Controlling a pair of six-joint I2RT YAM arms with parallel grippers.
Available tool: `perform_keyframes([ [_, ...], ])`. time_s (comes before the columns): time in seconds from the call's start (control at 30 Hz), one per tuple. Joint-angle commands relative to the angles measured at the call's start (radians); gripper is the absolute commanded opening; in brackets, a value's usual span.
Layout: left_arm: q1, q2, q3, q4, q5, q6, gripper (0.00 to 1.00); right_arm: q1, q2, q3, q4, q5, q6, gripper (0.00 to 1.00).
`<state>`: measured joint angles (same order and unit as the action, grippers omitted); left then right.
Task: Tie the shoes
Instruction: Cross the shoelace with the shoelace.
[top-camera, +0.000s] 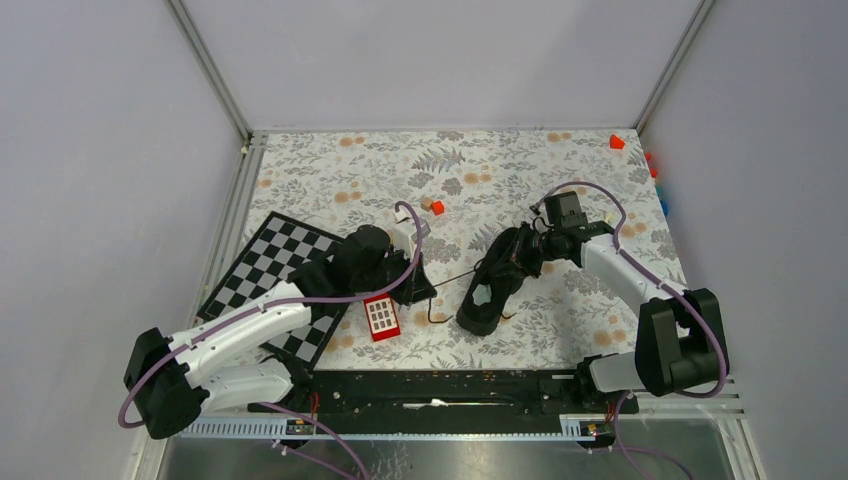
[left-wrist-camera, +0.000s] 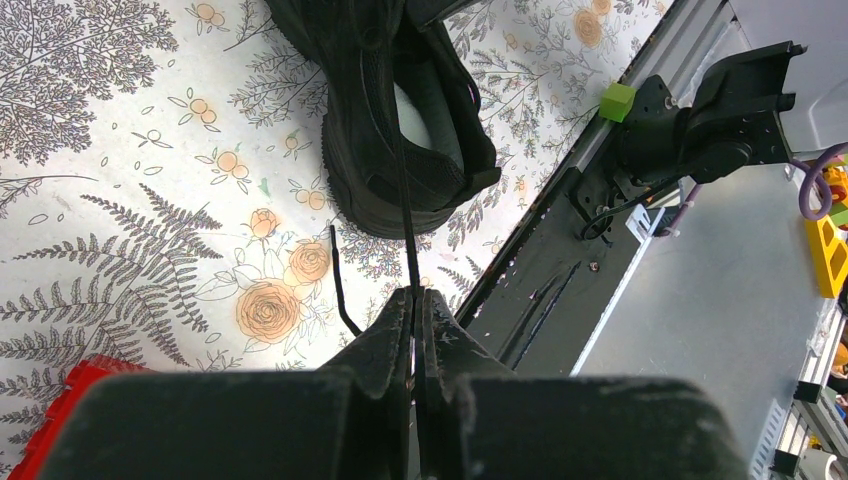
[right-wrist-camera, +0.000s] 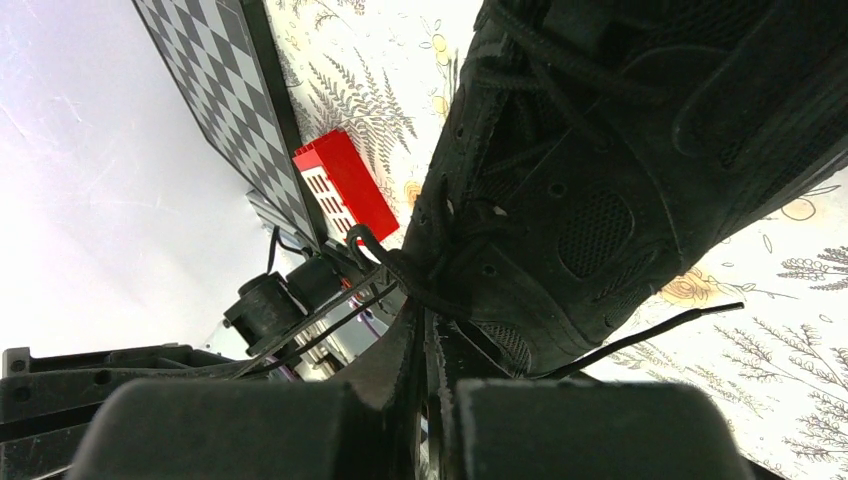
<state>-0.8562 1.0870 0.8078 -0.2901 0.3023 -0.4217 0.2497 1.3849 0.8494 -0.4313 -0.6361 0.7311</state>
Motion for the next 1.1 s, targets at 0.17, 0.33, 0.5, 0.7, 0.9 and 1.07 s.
perform_keyframes([
  [0.17, -0.004, -0.025, -0.001, 0.044, 0.006, 0.018, 0.00, -0.039, 0.016, 0.019, 0.059, -0.020, 0.056, 0.00],
  [0.33, -0.003, -0.024, 0.001, 0.044, 0.007, 0.018, 0.00, -0.050, 0.018, 0.014, 0.088, -0.012, 0.082, 0.00],
  [0.5, -0.004, -0.026, 0.001, 0.043, 0.005, 0.018, 0.00, -0.053, 0.037, 0.017, 0.103, -0.010, 0.091, 0.00],
  [0.7, -0.004, -0.029, -0.004, 0.043, 0.004, 0.018, 0.00, -0.055, 0.054, 0.015, 0.123, 0.004, 0.102, 0.00],
  [0.9, -0.004, -0.024, 0.000, 0.050, 0.009, 0.018, 0.00, -0.053, 0.056, 0.019, 0.091, 0.036, 0.081, 0.00],
  [1.07, -0.004, -0.014, 0.019, 0.060, 0.015, 0.018, 0.00, -0.043, 0.033, 0.050, 0.001, 0.178, 0.019, 0.00],
])
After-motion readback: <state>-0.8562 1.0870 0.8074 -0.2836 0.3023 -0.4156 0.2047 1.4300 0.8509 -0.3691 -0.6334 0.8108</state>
